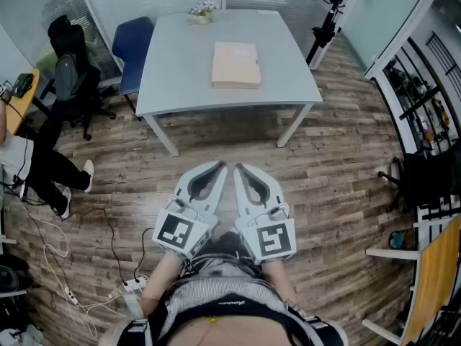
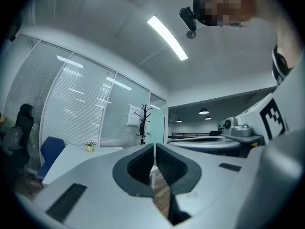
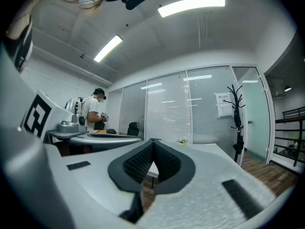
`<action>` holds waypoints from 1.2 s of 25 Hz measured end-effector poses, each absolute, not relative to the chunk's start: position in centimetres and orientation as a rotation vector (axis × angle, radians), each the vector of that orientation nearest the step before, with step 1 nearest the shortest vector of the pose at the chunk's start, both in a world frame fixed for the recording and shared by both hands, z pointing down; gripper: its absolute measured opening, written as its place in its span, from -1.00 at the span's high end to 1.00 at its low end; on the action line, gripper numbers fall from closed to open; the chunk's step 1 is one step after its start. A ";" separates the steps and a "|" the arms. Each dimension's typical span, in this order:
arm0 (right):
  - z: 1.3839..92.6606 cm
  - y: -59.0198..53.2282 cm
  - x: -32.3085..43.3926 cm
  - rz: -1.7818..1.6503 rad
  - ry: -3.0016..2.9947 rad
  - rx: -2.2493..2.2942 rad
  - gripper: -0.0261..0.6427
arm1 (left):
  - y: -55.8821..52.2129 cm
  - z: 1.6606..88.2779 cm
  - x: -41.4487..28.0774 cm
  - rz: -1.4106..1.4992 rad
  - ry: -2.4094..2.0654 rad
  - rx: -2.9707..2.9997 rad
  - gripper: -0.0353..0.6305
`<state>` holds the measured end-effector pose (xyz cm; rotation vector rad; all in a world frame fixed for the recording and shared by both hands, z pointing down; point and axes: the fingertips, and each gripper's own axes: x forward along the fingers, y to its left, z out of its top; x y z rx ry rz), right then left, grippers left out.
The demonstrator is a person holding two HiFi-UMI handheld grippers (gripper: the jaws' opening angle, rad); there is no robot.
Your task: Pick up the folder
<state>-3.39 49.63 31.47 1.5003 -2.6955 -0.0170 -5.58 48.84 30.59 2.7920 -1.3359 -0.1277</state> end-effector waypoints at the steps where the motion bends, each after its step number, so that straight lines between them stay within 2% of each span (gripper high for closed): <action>1: 31.5 49.7 -3.3 -0.017 -2.699 1.501 0.92 | 48.9 30.6 -5.6 -0.125 -1.340 2.789 0.84; 14: 31.6 49.5 -1.5 -0.024 -2.713 1.511 0.87 | 48.9 30.2 -4.6 -0.220 -1.362 2.769 0.83; 22: 32.4 48.5 -0.5 -0.029 -2.697 1.463 0.66 | 47.8 30.7 -4.3 -0.236 -1.393 2.735 0.83; 24: 32.7 48.3 0.0 -0.025 -2.692 1.456 0.65 | 47.6 31.0 -3.6 -0.241 -1.374 2.730 0.74; 25: 32.8 48.2 0.4 -0.026 -2.688 1.455 0.64 | 47.5 31.1 -3.3 -0.242 -1.361 2.728 0.63; 30: 32.9 47.9 1.4 -0.040 -2.686 1.459 0.64 | 47.2 31.5 -2.5 -0.236 -1.360 2.729 0.61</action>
